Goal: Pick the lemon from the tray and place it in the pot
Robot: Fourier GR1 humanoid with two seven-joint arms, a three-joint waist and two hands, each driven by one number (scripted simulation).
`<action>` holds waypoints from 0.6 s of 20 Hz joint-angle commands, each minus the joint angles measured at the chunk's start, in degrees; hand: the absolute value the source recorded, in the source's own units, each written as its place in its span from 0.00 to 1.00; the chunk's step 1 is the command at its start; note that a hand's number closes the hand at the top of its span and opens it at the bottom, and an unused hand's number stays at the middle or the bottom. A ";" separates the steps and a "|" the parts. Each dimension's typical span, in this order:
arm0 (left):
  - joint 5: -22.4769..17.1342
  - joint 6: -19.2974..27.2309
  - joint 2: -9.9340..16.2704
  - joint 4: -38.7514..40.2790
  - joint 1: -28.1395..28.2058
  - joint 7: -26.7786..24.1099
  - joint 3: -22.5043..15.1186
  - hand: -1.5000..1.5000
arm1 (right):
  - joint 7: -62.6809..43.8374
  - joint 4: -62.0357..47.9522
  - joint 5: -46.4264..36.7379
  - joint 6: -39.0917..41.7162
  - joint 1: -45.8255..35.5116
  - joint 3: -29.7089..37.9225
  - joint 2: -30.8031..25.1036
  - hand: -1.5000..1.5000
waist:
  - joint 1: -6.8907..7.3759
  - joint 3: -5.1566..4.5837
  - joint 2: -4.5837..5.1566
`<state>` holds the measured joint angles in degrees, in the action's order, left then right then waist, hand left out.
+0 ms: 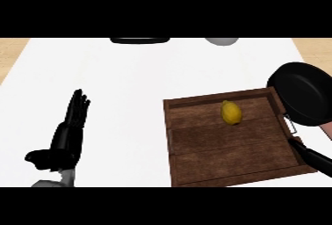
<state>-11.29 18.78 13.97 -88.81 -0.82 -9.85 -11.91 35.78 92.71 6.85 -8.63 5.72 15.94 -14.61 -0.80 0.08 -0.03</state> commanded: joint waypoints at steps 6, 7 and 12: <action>0.10 -1.80 -1.14 1.07 0.35 -1.69 0.71 0.50 | -18.63 12.12 -14.54 0.05 6.73 -8.38 -6.74 0.00 | 0.52 -0.29 0.11; 1.58 -0.05 -2.04 0.72 -0.43 -0.68 -0.50 0.50 | -20.55 10.62 -16.42 2.49 7.54 -9.27 -9.67 0.00 | 0.58 -0.31 0.21; -0.06 -2.79 -0.03 -2.27 1.35 0.25 0.17 0.50 | -37.00 12.77 -24.60 6.65 4.73 -15.81 -14.21 0.00 | 2.04 -0.28 0.14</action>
<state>-10.61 17.59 12.74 -90.21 -0.46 -9.15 -12.53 10.01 103.55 -11.62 -3.85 11.91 4.50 -25.91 0.45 -0.18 0.10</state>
